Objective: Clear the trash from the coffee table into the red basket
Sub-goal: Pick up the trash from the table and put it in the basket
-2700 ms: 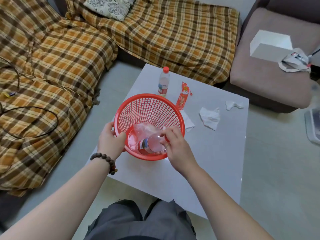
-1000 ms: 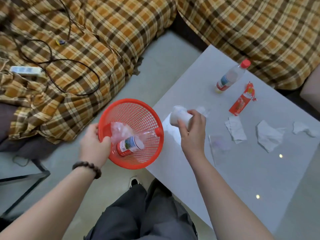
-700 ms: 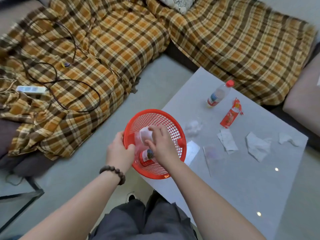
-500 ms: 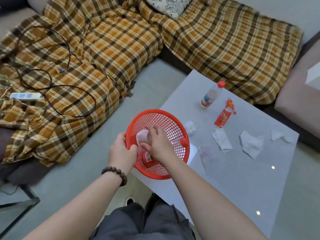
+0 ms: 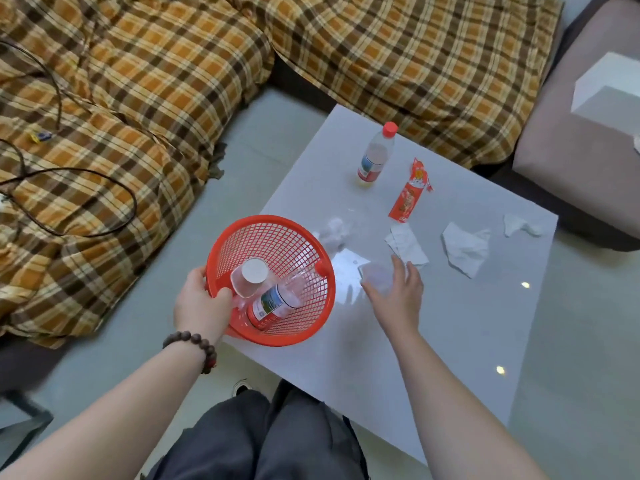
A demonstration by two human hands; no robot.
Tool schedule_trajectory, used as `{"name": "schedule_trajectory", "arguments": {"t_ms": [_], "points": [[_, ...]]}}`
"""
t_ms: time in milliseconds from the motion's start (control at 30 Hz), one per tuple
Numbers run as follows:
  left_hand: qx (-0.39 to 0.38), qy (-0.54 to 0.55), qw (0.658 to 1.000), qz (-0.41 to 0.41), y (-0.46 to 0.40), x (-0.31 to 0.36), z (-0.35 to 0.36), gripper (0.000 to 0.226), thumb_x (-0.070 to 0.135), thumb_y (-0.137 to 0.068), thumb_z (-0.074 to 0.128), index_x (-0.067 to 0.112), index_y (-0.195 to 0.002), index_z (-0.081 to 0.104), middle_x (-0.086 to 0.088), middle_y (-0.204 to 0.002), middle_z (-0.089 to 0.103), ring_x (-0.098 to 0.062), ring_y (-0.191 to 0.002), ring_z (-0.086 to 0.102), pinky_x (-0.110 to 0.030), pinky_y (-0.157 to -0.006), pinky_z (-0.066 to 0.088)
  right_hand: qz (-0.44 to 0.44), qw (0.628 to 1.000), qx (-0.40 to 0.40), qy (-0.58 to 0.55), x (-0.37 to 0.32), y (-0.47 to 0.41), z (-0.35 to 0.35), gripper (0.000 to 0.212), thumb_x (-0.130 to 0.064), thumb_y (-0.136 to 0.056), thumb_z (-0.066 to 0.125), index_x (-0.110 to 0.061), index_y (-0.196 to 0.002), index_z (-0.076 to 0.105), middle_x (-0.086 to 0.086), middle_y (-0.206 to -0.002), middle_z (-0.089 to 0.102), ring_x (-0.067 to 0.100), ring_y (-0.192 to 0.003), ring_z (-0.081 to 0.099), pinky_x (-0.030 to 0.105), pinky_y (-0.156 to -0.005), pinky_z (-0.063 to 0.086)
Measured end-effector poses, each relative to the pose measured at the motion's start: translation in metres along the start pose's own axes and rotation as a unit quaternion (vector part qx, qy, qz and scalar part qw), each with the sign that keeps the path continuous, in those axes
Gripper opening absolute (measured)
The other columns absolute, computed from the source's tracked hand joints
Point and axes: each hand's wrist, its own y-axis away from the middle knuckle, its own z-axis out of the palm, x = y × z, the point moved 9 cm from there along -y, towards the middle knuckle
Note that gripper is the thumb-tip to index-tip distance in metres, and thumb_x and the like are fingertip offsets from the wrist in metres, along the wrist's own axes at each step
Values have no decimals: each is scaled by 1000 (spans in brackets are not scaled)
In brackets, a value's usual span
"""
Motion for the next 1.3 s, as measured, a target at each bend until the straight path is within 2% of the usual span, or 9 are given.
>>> {"name": "schedule_trajectory", "arguments": {"t_ms": [200, 300, 433, 633, 800, 900, 1067, 1200, 1300], "points": [[18, -1, 1000, -16, -13, -7, 7, 39, 6, -90, 55, 19, -127, 55, 6, -95, 59, -13, -77, 64, -43, -71, 58, 71, 991, -101, 51, 84, -37, 60, 82, -47, -83, 65, -29, -149, 19, 17, -156, 14, 33, -143, 14, 45, -114, 24], [11, 5, 999, -31, -19, -15, 10, 36, 6, -90, 56, 28, -118, 53, 1, -106, 63, -23, -82, 70, -48, -74, 60, 83, 988, -119, 43, 97, -48, 89, 70, -33, -89, 61, -26, -147, 24, 16, -156, 15, 38, -139, 21, 44, -109, 31], [10, -4, 999, -50, -20, -21, 13, 39, 8, -92, 57, 26, -127, 52, 0, -107, 65, -23, -81, 72, -47, -71, 61, 101, 987, -119, 21, 106, -47, 112, 51, -16, -95, 47, -25, -143, 31, 14, -141, 30, 41, -117, 42, 41, -89, 41], [9, 4, 997, -70, -14, -26, 6, 41, 8, -93, 56, 21, -132, 51, -4, -114, 64, -25, -81, 72, -44, -65, 62, 117, 985, -123, -10, 102, -51, 101, 45, -14, -96, 42, -22, -140, 35, 15, -133, 35, 40, -111, 49, 42, -87, 44], [26, 21, 997, -74, -11, -22, -9, 39, 6, -91, 55, 20, -128, 53, -4, -108, 64, -28, -84, 71, -50, -72, 61, 30, 988, -68, -136, 27, -41, 50, 44, -18, -97, 45, -22, -140, 36, 10, -132, 37, 24, -107, 51, 29, -88, 38], [38, 41, 996, -64, -6, -18, -19, 32, 3, -87, 56, 26, -110, 53, 5, -92, 67, -22, -80, 70, -48, -74, 60, -70, 974, -29, -215, -45, -19, 8, 43, -22, -97, 47, -27, -138, 37, -10, -128, 36, 10, -124, 39, 24, -101, 33], [30, 99, 993, -59, -5, -13, -26, 35, 2, -85, 54, 23, -113, 56, 5, -89, 70, -21, -74, 71, -48, -70, 61, -239, 925, -92, -281, -169, 47, -17, 41, -34, -96, 47, -34, -135, 38, -16, -122, 37, -14, -117, 35, 0, -96, 24], [30, 134, 989, -52, -7, -7, -26, 27, 9, -80, 54, 32, -94, 58, 0, -91, 72, -28, -82, 72, -53, -77, 59, -304, 907, -204, -209, -217, 90, 21, 40, -30, -96, 47, -27, -135, 41, 0, -127, 41, 10, -116, 42, 22, -99, 34], [39, 141, 989, -37, -9, -4, -31, 24, 17, -73, 52, 34, -89, 58, -4, -89, 73, -32, -82, 71, -52, -77, 58, -276, 915, -257, -143, -224, 89, 50, 43, -27, -95, 49, -26, -137, 41, 9, -134, 39, 24, -120, 43, 37, -101, 40]]}}
